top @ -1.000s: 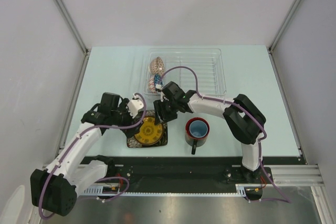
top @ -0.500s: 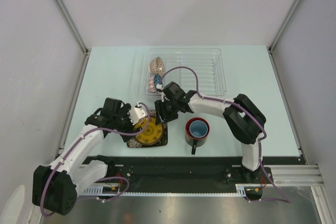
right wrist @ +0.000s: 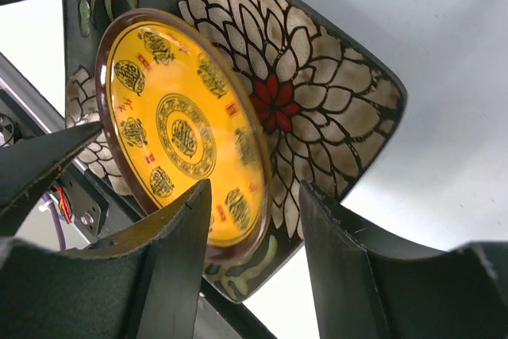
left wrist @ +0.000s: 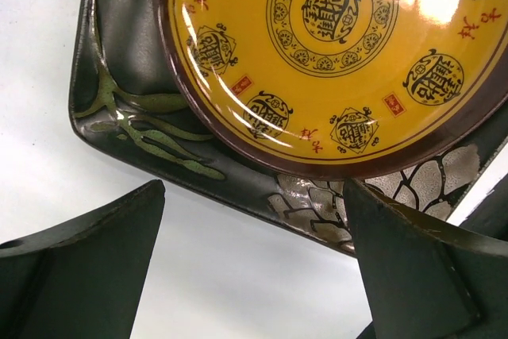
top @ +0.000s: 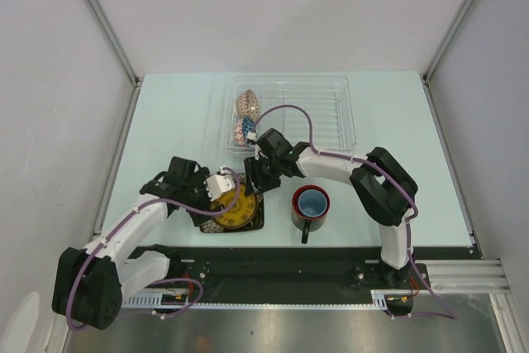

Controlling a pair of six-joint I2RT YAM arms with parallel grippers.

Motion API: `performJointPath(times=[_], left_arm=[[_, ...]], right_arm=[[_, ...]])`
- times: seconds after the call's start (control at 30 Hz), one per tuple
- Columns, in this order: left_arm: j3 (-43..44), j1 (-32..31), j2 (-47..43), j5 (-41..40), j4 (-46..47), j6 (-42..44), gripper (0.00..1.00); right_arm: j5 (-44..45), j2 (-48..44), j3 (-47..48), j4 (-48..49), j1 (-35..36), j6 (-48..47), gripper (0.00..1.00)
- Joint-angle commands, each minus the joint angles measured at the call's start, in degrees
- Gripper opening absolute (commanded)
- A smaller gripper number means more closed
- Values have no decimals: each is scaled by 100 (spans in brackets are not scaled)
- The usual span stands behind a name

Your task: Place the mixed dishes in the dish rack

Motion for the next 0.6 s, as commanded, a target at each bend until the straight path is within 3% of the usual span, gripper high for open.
performJointPath(times=[0.0,0.2,0.37,0.57], left_arm=[[-103,-126,100,-56,283,136,100],[-130,-223,153,-126,424,83,100],[-86,-276,188,-153,538,21,100],[-86,-328,188,-144,609,-66,100]], right_arm=[[-56,139,-12,189,42,117,53],[-73,183,-12,216,86,152,52],[-310,210,-12,382,68,240,32],[-776,324,-12,646,60,450,30]])
